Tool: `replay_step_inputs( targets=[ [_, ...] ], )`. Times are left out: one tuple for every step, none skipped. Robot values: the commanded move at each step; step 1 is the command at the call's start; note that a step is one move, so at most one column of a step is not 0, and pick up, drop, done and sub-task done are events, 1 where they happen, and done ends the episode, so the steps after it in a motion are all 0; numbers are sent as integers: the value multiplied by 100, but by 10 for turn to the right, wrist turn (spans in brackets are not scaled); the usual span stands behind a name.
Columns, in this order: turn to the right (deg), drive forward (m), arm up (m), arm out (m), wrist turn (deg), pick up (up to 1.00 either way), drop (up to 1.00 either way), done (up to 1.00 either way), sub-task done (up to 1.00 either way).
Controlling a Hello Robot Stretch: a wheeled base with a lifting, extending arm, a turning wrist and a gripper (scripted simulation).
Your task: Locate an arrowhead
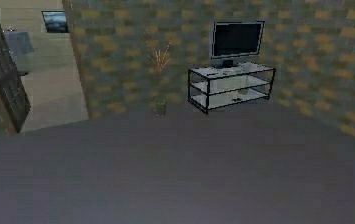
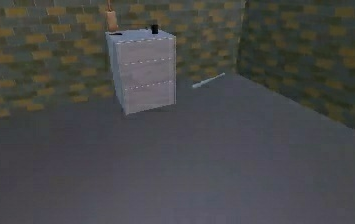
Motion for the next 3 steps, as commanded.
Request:
replay_step_inputs(
  targets=[
    [-210, 0, 0, 0, 0, 0, 0, 0, 0],
    [0, 55, 0, 0, 0, 0, 0, 0, 0],
    [-150, 0, 0, 0, 0, 0, 0, 0, 0]
  ],
)
